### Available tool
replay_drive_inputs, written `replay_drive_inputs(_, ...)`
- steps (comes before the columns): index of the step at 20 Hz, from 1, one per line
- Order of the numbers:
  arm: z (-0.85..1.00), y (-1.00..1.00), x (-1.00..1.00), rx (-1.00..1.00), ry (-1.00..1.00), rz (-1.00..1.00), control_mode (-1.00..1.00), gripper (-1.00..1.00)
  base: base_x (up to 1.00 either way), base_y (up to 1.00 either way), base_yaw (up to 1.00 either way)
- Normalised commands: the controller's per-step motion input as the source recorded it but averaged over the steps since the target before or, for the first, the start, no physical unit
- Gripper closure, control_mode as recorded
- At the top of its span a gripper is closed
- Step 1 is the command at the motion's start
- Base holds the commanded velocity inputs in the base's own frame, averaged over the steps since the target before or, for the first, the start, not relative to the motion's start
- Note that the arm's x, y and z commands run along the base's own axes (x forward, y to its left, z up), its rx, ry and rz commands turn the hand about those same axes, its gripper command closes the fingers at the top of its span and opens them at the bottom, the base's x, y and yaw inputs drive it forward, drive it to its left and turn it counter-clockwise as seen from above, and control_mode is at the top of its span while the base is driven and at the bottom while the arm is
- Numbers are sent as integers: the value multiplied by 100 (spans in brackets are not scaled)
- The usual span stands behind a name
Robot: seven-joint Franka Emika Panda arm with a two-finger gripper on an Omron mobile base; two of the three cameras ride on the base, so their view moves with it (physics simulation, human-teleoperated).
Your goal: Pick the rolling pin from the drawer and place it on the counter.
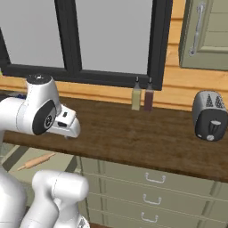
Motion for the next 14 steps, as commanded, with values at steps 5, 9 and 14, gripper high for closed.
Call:
replay_drive_inputs(5, 0, 0, 0, 0, 0, 0, 100, -100, -19, -9, 54)
replay_drive_inputs(9, 0, 0, 0, 0, 0, 0, 100, -100, -39, -20, 52)
replay_drive_inputs(14, 0, 0, 0, 0, 0, 0, 100, -100, -46, -37, 47)
